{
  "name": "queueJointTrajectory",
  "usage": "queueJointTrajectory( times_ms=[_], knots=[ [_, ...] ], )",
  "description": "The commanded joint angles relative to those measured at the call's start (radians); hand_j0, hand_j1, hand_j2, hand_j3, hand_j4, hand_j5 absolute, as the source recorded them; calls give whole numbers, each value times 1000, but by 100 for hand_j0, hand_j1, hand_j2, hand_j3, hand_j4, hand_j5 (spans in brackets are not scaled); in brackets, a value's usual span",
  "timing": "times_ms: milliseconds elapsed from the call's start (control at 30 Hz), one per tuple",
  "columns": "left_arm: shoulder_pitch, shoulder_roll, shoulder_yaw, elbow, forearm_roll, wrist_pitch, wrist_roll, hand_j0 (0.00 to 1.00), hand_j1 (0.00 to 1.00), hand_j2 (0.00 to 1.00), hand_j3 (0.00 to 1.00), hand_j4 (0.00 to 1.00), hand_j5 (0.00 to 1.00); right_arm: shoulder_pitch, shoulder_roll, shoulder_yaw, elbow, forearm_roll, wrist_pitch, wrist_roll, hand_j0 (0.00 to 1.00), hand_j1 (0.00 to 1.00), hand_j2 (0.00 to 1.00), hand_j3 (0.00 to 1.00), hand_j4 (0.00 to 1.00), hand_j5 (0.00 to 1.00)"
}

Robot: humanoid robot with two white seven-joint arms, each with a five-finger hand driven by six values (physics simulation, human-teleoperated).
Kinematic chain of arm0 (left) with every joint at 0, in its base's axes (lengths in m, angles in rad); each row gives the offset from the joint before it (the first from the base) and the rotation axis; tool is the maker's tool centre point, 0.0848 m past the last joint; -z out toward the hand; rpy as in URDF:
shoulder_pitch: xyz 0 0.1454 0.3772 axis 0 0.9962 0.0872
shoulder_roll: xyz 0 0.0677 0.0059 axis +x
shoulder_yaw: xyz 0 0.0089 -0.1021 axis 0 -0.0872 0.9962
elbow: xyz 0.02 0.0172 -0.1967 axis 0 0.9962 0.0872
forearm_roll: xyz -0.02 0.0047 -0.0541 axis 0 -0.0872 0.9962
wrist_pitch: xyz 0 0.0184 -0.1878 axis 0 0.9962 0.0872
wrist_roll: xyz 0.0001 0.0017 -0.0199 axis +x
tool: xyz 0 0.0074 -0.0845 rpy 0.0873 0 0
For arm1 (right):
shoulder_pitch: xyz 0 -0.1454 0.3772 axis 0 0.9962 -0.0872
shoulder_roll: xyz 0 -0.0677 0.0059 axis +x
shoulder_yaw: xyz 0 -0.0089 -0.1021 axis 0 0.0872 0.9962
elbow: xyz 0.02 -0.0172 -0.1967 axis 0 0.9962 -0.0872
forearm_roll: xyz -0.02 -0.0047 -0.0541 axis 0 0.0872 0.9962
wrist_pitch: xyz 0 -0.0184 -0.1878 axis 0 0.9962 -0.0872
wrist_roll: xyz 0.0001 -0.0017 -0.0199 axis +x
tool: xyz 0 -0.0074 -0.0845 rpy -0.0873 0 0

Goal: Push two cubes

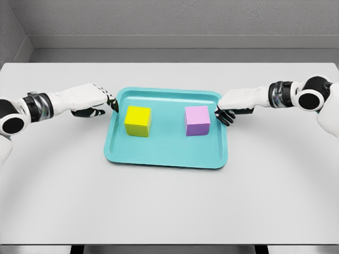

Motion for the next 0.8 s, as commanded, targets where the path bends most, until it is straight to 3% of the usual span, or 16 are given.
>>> queueJointTrajectory(
  times_ms=[0,767],
  knots=[
    [0,-2,1,10,5,3,0,57,57,57,57,57,57,0,1,0,1,2,2,0,12,12,12,12,12,12],
    [-18,-31,-9,71,0,3,0,57,57,57,57,57,57,-5,37,20,4,17,2,0,12,12,12,12,12,12]
  ],
)
